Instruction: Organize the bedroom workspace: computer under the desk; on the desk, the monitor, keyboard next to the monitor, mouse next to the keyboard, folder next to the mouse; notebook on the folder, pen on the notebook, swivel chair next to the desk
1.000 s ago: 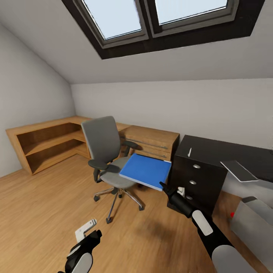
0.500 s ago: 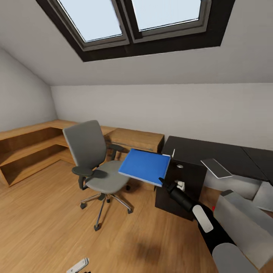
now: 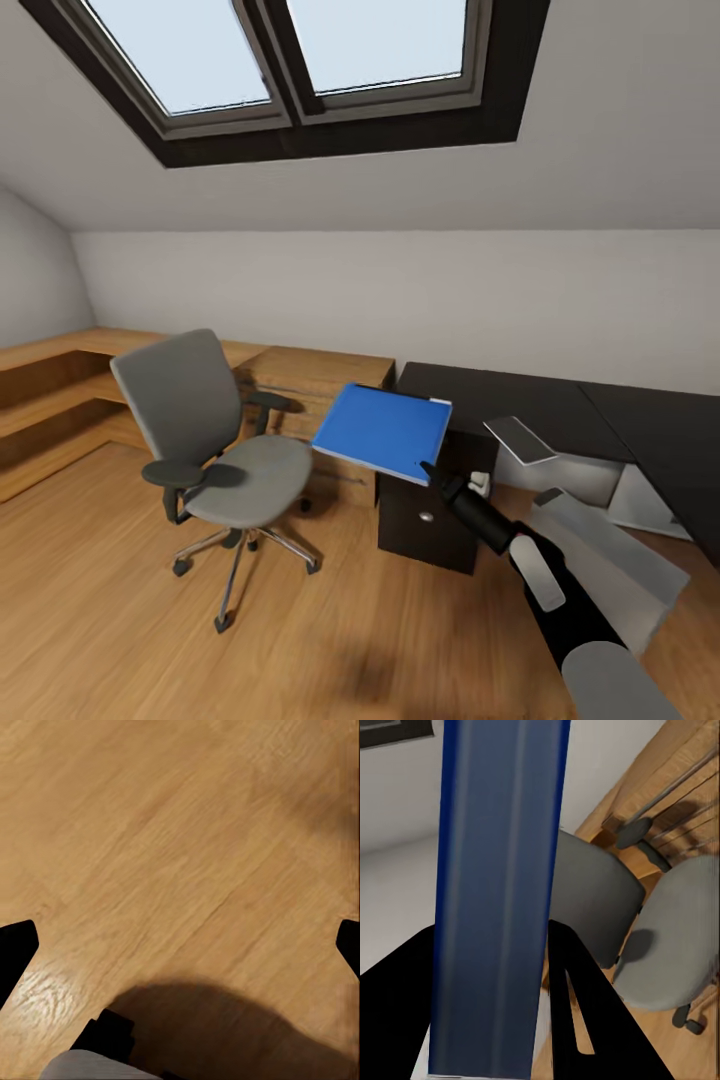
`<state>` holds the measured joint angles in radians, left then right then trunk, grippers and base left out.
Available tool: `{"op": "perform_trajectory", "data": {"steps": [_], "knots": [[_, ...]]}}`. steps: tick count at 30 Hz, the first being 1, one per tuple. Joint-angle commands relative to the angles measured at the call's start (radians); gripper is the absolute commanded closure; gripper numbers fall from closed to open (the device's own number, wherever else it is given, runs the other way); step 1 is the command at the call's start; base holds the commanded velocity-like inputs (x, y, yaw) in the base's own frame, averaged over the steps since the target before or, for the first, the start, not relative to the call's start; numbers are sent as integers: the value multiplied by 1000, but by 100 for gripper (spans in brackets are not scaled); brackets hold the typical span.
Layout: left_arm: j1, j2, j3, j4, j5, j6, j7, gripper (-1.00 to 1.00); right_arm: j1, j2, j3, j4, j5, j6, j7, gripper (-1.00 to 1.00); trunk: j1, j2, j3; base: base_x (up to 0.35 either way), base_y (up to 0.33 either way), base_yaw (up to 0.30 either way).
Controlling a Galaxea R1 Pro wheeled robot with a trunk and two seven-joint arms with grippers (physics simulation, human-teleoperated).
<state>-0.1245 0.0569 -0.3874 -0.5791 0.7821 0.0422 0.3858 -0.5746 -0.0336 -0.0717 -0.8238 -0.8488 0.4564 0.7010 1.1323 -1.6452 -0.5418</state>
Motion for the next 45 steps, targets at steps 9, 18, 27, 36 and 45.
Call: {"op": "perform_trajectory", "data": {"steps": [9, 18, 27, 36, 45], "knots": [[-1, -10, -5, 24, 5, -19, -76, -100, -1, -39, -1, -19, -9, 14, 1, 100, -35, 63, 29, 0, 0, -173], [-1, -23, -5, 50, 5, -87, -80, -100, -1, -49, -3, -30, -9, 15, 2, 100, -69, 126, 57, 0, 0, -7], [-1, -29, -6, 53, -5, -88, -81, -100, -1, -62, -5, -31, -15, 16, 2, 100, -104, 189, 87, 0, 0, -113], [-1, -33, -4, 64, 8, -293, -80, -100, -1, -63, -5, -28, -12, 15, -2, 100, -138, 252, 120, 0, 0, -272], [-1, -34, -4, 90, 6, -336, -81, -100, -1, -66, -6, -28, -9, 15, -19, 100, -165, 301, 147, 0, 0, -273]]}}
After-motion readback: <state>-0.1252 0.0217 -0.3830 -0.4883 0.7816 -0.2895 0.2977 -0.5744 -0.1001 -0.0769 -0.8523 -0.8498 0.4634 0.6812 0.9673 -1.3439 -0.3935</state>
